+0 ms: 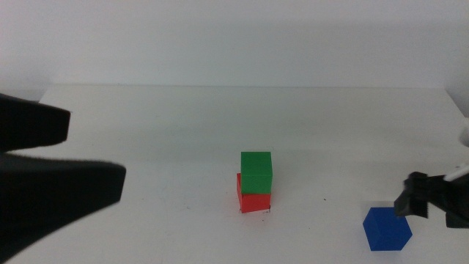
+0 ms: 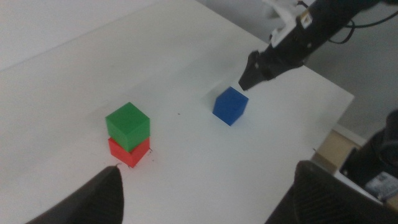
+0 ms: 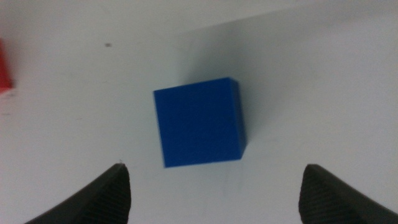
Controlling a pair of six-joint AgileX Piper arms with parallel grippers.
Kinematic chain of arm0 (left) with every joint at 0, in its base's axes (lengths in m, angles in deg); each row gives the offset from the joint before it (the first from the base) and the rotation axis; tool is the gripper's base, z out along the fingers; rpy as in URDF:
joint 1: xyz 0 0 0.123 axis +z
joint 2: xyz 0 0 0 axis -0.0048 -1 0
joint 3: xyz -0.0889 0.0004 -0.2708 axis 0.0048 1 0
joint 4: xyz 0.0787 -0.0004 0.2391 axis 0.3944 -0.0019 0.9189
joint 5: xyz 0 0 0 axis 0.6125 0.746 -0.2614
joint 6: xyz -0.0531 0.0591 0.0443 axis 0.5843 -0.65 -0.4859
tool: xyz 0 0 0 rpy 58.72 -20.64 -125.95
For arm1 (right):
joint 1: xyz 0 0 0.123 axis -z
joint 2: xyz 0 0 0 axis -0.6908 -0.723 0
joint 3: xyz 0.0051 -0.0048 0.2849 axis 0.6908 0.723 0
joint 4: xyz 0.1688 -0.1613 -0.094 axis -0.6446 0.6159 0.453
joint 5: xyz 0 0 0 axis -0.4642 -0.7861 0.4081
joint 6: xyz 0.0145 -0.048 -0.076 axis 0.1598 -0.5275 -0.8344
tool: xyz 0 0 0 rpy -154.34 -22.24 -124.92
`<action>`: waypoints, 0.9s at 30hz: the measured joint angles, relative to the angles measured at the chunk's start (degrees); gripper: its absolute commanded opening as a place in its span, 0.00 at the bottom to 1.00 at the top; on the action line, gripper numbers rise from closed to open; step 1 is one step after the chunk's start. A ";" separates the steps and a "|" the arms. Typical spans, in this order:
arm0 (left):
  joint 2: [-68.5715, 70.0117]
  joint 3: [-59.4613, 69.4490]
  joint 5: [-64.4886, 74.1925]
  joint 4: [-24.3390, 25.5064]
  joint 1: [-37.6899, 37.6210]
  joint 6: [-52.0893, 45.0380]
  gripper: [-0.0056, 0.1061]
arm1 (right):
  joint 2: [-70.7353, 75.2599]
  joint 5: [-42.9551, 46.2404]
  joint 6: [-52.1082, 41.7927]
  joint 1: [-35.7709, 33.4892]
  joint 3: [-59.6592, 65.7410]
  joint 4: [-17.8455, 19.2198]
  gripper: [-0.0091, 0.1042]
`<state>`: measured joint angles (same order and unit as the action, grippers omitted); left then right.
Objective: Stack red cubes first, then green, then blue cubes in a specific spot.
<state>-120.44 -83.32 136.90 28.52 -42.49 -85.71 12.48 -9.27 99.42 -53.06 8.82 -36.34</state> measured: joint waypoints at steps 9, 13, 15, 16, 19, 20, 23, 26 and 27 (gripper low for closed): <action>0.00 0.00 -0.50 4.55 0.00 4.39 0.89 | -9.71 4.14 13.78 -11.69 -2.52 14.31 0.88; 0.00 0.00 -0.50 4.81 0.00 4.66 0.89 | -15.54 6.47 16.04 -12.01 -2.52 16.48 0.84; 0.00 0.00 -0.50 4.91 0.00 4.66 0.89 | -18.23 7.50 16.59 -12.13 -2.52 17.42 0.78; 0.00 0.00 -0.50 4.91 0.00 4.66 0.89 | -19.60 8.28 16.90 -12.13 -2.52 17.88 0.69; 0.00 0.00 -0.62 4.91 0.00 4.66 0.89 | -22.39 9.91 17.06 -12.13 -2.66 18.52 0.32; 0.00 0.00 -0.86 4.91 0.00 4.66 0.89 | -22.51 9.69 17.23 -12.23 -3.11 18.52 0.24; 0.00 0.00 -1.36 4.91 0.00 4.66 0.89 | -22.04 5.55 17.16 -13.14 -6.22 18.62 0.09; 0.00 0.00 -1.87 4.91 0.00 4.75 0.89 | -20.17 -0.71 17.82 -16.45 -12.80 20.03 0.06; 0.00 0.00 -2.03 4.91 0.00 4.75 0.89 | -19.78 -2.33 18.60 -17.87 -16.03 20.13 0.06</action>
<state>-120.44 -83.32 134.87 33.43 -42.49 -80.96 -7.29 -11.60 118.02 -70.93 -7.21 -16.21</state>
